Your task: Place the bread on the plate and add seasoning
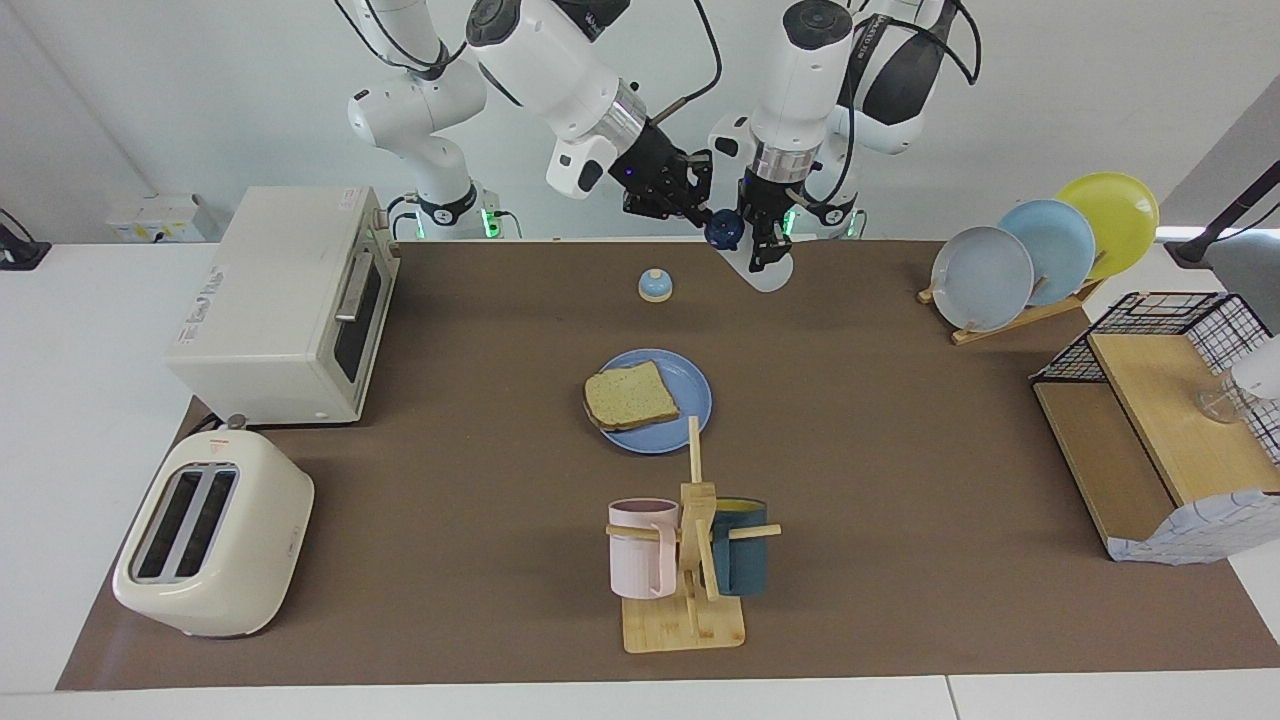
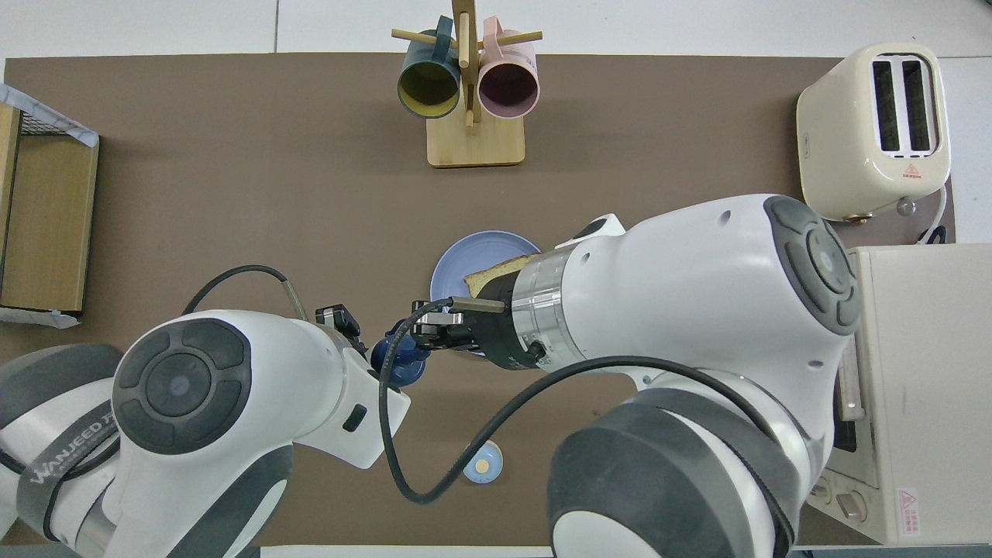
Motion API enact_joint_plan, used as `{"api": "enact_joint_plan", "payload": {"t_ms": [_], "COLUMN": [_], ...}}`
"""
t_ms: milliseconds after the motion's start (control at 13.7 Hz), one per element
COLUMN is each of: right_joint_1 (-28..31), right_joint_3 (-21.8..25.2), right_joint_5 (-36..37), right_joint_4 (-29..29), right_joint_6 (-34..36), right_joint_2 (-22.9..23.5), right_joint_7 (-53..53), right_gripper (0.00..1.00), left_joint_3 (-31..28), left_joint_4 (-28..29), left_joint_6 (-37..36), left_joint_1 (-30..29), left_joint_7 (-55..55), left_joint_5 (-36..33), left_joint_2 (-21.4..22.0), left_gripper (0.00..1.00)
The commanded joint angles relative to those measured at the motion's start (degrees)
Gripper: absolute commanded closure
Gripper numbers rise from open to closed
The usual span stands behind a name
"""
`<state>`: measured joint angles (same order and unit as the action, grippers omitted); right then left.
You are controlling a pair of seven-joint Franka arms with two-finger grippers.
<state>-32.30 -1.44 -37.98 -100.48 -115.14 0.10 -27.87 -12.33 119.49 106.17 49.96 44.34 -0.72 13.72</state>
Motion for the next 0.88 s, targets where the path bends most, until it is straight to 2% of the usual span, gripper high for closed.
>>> {"api": "enact_joint_plan", "payload": {"t_ms": [0,146,292,657,730,803], "right_joint_1": [0.7,1.4,1.7,2.2,1.6,1.0], "right_joint_3": [-0.6,-0.4,0.2,0.2,0.2,0.1], "right_joint_5": [-1.1,-2.5,-7.5,-7.9,-7.5,-6.3], "right_joint_4": [0.1,0.5,0.6,0.2,-0.2,-0.4], "right_joint_6": [-0.5,-0.4,-0.8,-1.8,-2.4,-2.7], "right_joint_2": [0.2,0.3,0.4,0.3,0.1,0.1], "right_joint_7": [-0.5,-1.6,-3.9,-4.8,-4.4,-3.3], "right_gripper": [1.00,1.00,1.00,1.00,0.60,0.55], "left_joint_3": [-0.3,-0.3,-0.3,-0.3,-0.3,-0.3], "left_joint_4": [1.6,1.6,1.6,1.6,1.6,1.6], "left_joint_6": [1.6,1.6,1.7,1.8,1.7,1.7], "left_joint_1": [0.9,0.9,0.9,0.9,0.9,0.9], "left_joint_7": [0.7,0.7,0.7,0.7,0.7,0.7], "left_joint_5": [0.7,0.7,0.7,0.8,0.8,0.8], "left_joint_2": [1.6,1.5,1.5,1.5,1.5,1.5], "left_gripper": [1.00,1.00,1.00,1.00,1.00,1.00]}}
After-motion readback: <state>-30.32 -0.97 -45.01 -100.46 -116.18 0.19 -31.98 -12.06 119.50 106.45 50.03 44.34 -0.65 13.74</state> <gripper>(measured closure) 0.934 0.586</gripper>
